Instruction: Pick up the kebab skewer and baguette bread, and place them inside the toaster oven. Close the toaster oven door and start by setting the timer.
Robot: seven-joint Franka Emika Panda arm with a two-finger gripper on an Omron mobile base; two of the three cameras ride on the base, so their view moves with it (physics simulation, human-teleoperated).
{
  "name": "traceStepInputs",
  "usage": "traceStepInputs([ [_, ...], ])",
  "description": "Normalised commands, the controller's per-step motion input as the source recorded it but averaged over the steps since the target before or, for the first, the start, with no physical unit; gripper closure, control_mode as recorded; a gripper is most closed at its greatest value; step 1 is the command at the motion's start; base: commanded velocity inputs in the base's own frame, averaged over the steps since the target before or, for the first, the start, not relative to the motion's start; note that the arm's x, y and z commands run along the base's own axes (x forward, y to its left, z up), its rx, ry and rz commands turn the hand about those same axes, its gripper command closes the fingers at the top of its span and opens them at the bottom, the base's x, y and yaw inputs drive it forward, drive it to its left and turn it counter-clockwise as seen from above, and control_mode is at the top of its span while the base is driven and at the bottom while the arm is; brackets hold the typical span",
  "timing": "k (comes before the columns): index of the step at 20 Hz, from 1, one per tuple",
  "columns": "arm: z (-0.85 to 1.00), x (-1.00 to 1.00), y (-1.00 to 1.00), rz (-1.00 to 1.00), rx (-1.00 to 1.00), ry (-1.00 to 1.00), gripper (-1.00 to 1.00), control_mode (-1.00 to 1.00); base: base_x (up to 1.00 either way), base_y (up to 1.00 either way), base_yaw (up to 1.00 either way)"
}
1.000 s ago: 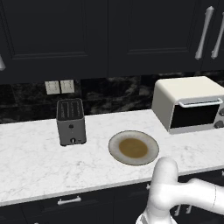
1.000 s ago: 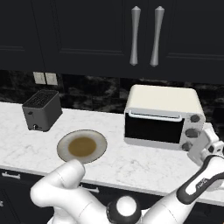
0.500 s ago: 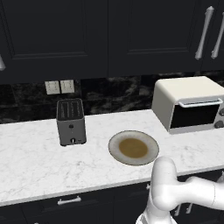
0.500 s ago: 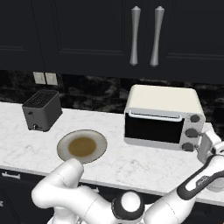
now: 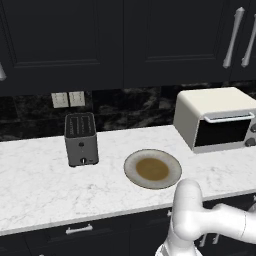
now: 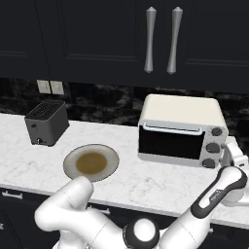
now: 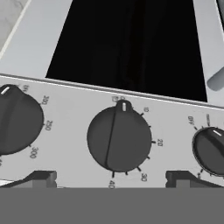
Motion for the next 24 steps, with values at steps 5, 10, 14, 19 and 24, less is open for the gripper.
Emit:
traceStepInputs([
  [5,-0.08,0.04,0.02,-0.16,0.0,0.0,-1.0,-1.0,0.0,0.0,0.0],
  [10,0.02,0.0,0.05,-0.09,0.0,0.0,-1.0,-1.0,0.0,0.0,0.0],
  [14,0.14,0.0,0.0,-0.07,0.01,0.0,-1.0,-1.0,0.0,0.0,0.0],
  [19,0.16,0.0,0.0,-0.04,0.02,0.0,-1.0,-1.0,0.0,0.0,0.0],
  [24,0.03,-0.02,0.06,-0.01,0.01,0.0,-1.0,-1.0,0.0,0.0,0.0],
])
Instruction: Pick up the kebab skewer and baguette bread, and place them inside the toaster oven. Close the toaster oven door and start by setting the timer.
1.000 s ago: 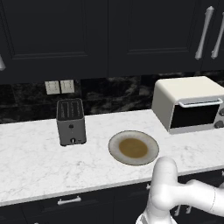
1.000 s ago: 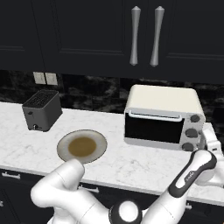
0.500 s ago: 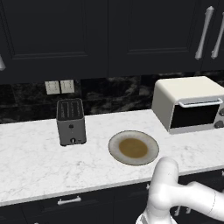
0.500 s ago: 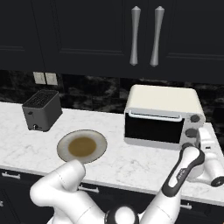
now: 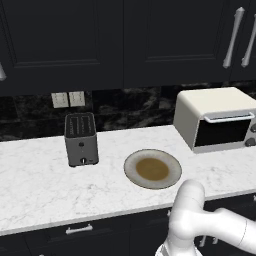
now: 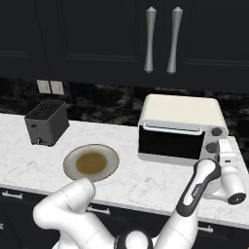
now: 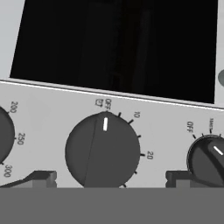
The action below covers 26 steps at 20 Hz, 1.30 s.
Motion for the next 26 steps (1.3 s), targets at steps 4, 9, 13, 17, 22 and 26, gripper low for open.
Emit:
traceStepInputs([
  [4,0.0,-0.03,0.06,0.0,0.0,0.0,-1.0,-1.0,0.0,0.0,0.0],
  [9,0.0,-0.05,0.02,0.0,0.0,0.0,-1.0,-1.0,0.0,0.0,0.0],
  [13,0.0,0.0,0.11,0.0,0.0,0.0,-1.0,-1.0,0.0,0.0,0.0],
  [17,0.0,0.0,0.26,0.0,0.0,0.0,-1.0,-1.0,0.0,0.0,0.0],
  [22,0.0,0.01,0.18,0.0,0.0,0.0,-1.0,-1.0,0.0,0.0,0.0],
  [26,0.0,0.24,0.0,-0.01,0.0,0.0,-1.0,-1.0,0.0,0.0,0.0],
])
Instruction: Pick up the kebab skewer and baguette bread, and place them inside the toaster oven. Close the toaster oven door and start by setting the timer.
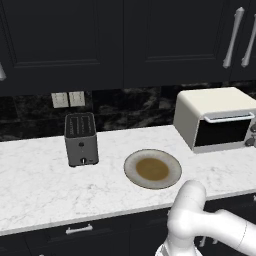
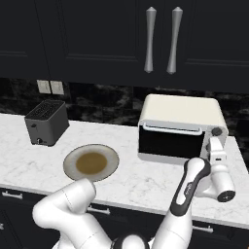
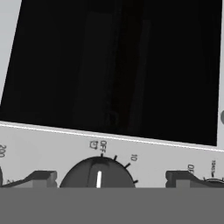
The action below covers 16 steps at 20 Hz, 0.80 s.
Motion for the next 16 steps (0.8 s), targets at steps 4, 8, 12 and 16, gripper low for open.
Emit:
traceStepInputs([
  [4,0.0,0.28,-0.02,-0.03,0.0,0.0,-1.0,-1.0,0.0,0.0,0.0],
  [8,-0.05,0.01,-0.17,-0.01,0.0,0.0,-1.0,-1.0,0.0,0.0,0.0],
  [12,-0.16,0.0,-0.04,-0.01,0.0,0.0,-1.0,-1.0,0.0,0.0,0.0],
  [16,-0.2,0.0,-0.06,-0.02,0.0,0.0,-1.0,-1.0,0.0,0.0,0.0],
])
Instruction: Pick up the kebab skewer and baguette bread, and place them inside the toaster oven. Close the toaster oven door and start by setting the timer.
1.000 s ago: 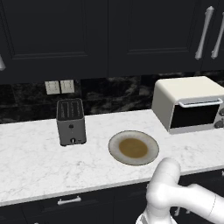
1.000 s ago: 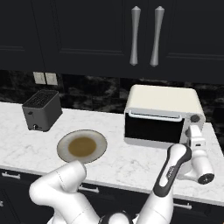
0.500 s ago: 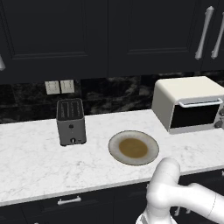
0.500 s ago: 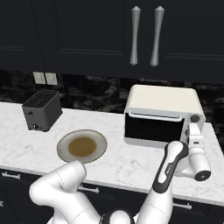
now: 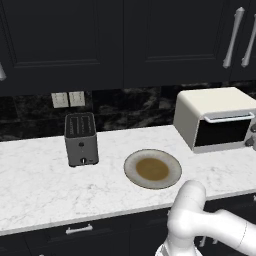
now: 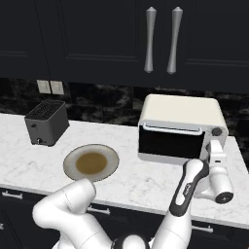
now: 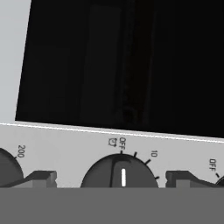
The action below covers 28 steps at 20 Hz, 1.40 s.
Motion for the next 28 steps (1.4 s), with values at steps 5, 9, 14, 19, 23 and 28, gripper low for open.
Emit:
traceStepInputs([
  [5,-0.06,0.03,-0.06,-0.01,0.0,0.0,-1.0,-1.0,0.0,0.0,0.0],
  [9,0.0,0.16,0.0,-0.01,0.0,0.0,-1.0,-1.0,0.0,0.0,0.0],
  [14,0.17,0.01,0.0,-0.01,0.0,-0.01,1.0,-1.0,0.0,0.0,0.0],
  [19,0.25,0.0,0.0,-0.01,0.0,-0.01,1.0,-1.0,0.0,0.0,0.0],
  [23,0.06,0.0,0.0,-0.03,0.0,0.0,1.0,-1.0,0.0,0.0,0.0],
  [28,0.04,0.0,0.02,-0.03,0.01,0.0,1.0,-1.0,0.0,0.0,0.0],
])
